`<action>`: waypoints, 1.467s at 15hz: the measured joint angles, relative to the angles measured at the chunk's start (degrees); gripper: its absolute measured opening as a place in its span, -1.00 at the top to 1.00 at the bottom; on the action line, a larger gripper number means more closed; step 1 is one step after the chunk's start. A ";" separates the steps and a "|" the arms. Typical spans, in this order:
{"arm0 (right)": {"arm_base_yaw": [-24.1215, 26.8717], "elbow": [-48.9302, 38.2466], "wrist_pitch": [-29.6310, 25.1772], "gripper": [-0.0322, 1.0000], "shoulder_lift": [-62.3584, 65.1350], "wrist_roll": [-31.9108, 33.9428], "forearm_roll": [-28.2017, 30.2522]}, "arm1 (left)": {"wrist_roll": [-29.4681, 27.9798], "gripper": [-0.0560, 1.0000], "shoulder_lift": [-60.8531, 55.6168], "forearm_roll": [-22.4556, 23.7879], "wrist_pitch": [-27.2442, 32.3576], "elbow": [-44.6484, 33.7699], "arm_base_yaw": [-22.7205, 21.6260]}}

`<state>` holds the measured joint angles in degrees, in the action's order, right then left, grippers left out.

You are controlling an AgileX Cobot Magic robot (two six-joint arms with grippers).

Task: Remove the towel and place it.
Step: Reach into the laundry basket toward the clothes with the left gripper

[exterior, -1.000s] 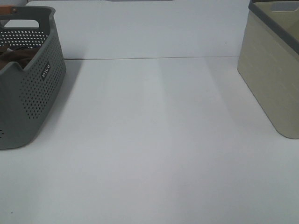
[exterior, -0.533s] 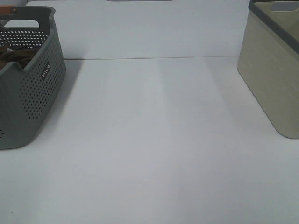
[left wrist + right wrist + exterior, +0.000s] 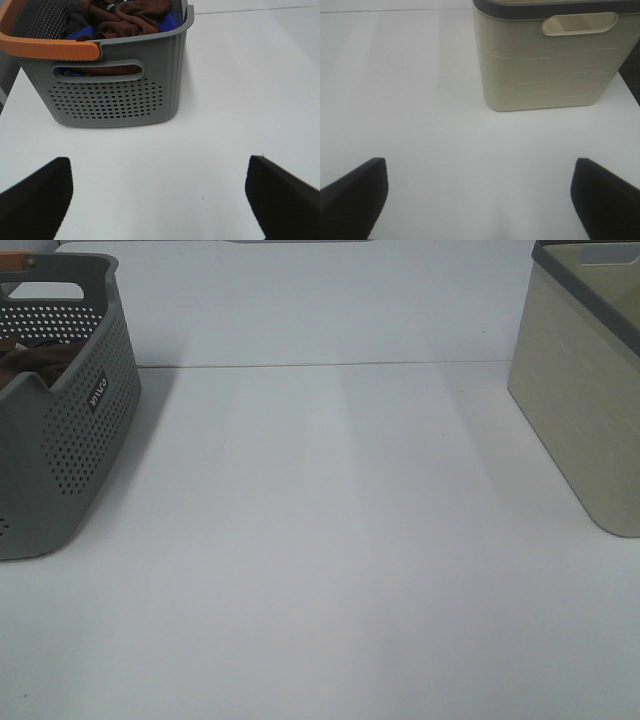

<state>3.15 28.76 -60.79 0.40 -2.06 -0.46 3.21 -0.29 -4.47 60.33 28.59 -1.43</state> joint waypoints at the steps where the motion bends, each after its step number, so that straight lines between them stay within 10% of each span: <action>1: 0.00 0.00 0.00 -0.87 0.00 0.00 0.00 | 0.00 -0.78 0.00 0.00 0.00 0.00 0.00; 22: 0.00 0.00 0.00 -0.87 0.00 0.00 0.00 | 0.00 -0.78 0.00 0.00 0.00 0.00 0.00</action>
<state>3.15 28.76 -60.79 0.40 -2.06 -0.46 3.21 -0.29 -4.47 60.33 28.59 -1.43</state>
